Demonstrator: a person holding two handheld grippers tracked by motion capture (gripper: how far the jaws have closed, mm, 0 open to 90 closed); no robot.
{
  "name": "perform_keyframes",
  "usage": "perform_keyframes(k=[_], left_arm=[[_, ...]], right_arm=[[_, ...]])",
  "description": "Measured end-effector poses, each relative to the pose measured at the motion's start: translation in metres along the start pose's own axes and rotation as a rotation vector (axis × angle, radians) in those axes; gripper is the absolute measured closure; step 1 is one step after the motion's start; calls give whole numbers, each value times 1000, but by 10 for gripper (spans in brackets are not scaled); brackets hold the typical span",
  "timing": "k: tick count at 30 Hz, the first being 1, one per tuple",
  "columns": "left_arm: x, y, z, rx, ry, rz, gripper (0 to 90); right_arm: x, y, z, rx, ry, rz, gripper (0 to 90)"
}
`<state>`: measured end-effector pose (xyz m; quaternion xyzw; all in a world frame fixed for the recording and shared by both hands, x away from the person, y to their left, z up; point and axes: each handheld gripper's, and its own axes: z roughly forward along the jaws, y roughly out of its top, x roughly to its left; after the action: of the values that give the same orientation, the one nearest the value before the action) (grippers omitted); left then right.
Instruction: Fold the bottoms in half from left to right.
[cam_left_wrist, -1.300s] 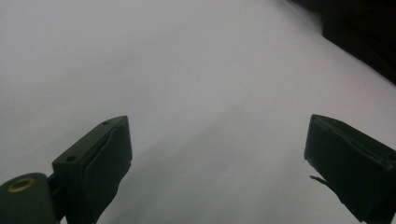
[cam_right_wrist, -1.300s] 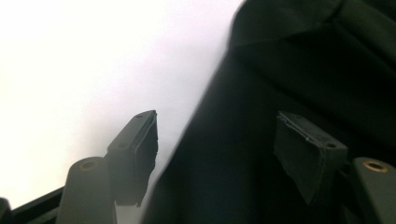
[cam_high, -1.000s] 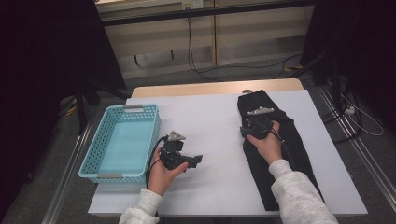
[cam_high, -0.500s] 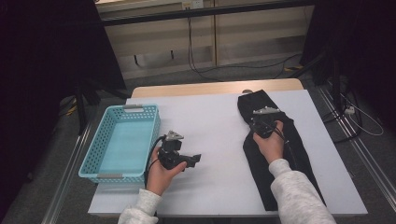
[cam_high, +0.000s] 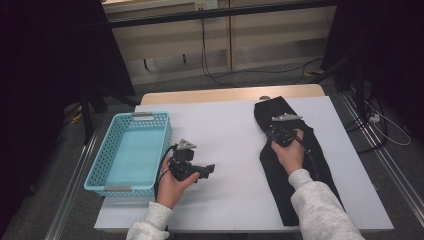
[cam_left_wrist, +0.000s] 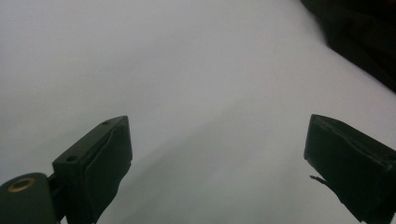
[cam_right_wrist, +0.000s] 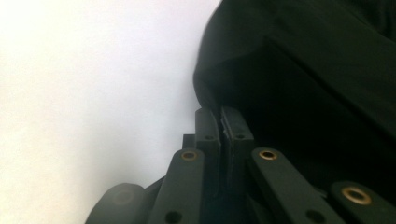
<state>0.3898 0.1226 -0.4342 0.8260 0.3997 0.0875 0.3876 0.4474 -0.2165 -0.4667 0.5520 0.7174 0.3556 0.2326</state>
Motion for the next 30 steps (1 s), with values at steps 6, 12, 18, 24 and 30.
perform_keyframes(k=[6,12,18,24,30], left_arm=[[0,-1,1,-3,2,-2,78],[1,-1,1,0,2,-5,79],[2,0,1,-5,5,-16,79],[6,0,-2,-7,17,-32,85],[10,1,-6,-19,27,-46,85]], right_arm=[[13,0,-1,12,54,-49,870],[25,2,-4,13,106,-94,869],[43,0,-4,22,170,-124,868],[73,-3,-6,30,242,-181,868],[103,-5,-8,37,332,-227,867]])
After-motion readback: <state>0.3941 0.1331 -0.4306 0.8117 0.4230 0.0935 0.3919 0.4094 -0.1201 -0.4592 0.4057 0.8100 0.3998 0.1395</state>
